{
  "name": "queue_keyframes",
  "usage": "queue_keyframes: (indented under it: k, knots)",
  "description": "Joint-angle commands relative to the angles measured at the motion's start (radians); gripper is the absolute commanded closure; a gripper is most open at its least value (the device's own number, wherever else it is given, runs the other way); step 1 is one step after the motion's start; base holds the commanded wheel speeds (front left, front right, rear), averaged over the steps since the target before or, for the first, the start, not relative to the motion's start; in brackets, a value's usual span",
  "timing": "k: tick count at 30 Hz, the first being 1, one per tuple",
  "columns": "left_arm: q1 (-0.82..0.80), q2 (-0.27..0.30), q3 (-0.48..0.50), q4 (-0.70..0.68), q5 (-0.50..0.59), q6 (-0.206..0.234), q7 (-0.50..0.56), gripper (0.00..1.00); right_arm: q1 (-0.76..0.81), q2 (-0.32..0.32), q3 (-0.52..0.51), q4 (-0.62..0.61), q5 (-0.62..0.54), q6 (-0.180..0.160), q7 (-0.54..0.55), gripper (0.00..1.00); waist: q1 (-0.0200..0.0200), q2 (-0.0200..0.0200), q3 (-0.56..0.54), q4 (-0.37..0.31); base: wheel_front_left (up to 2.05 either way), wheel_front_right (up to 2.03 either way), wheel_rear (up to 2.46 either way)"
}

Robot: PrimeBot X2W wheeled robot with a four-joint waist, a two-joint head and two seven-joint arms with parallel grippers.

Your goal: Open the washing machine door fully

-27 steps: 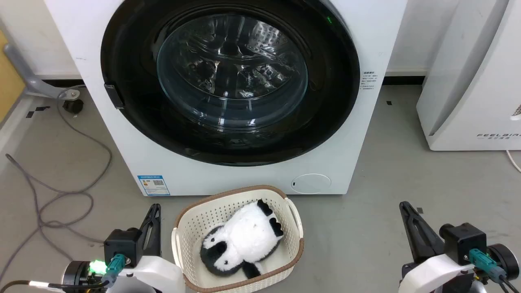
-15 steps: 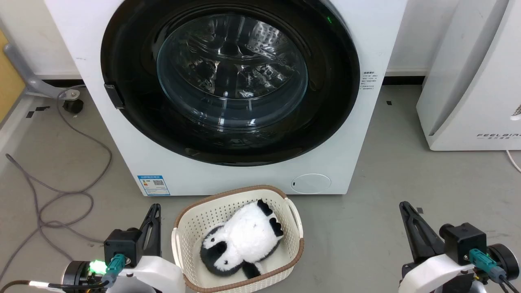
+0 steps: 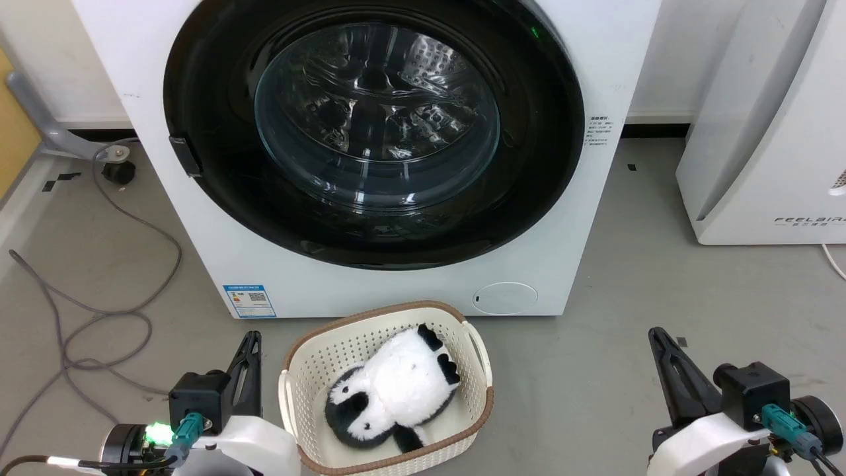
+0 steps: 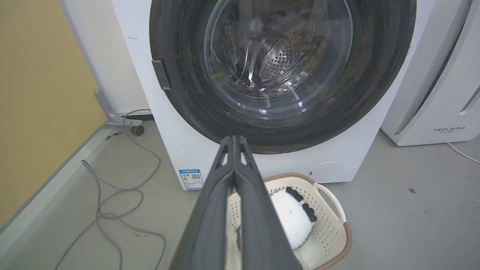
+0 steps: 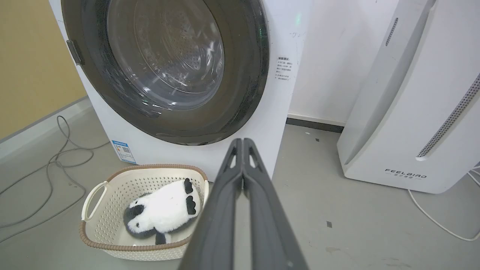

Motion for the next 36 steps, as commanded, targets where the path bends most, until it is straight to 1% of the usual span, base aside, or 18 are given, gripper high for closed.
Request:
queue_keyframes:
  k: [1, 5, 6, 23, 36]
  knots:
    - [-0.016, 0.0, 0.0, -0.004, 0.003, 0.003, 0.0, 1.0, -0.014, 0.005, 0.0, 0.002, -0.008, -0.001, 0.001, 1.0, 0.0, -0.0001, 0.0, 0.0, 0.0, 0.0, 0.0]
    - [-0.016, 0.0, 0.0, -0.004, 0.003, 0.003, 0.0, 1.0, -0.014, 0.005, 0.0, 0.002, -0.008, -0.001, 0.001, 1.0, 0.0, -0.0001, 0.0, 0.0, 0.0, 0.0, 0.0]
    - [0.0, 0.0, 0.0, 0.0, 0.0, 0.0, 0.0, 0.0, 0.0, 0.0, 0.0, 0.0, 0.0, 0.0, 0.0, 0.0, 0.0001, -0.0001, 0.0, 0.0, 0.0, 0.0, 0.0]
    - [0.002, 0.0, -0.012, 0.007, -0.008, 0.004, -0.025, 0.0, 0.006, 0.0, -0.006, 0.003, 0.008, 0.0, -0.025, 0.0, 0.0, -0.0001, 0.001, 0.0, 0.0, 0.0, 0.0]
    - [0.007, 0.0, -0.026, 0.01, -0.012, 0.004, -0.052, 0.0, 0.002, 0.001, -0.015, -0.001, 0.045, 0.0, -0.052, 0.0, 0.0, -0.0001, 0.003, 0.001, 0.0, 0.0, 0.0]
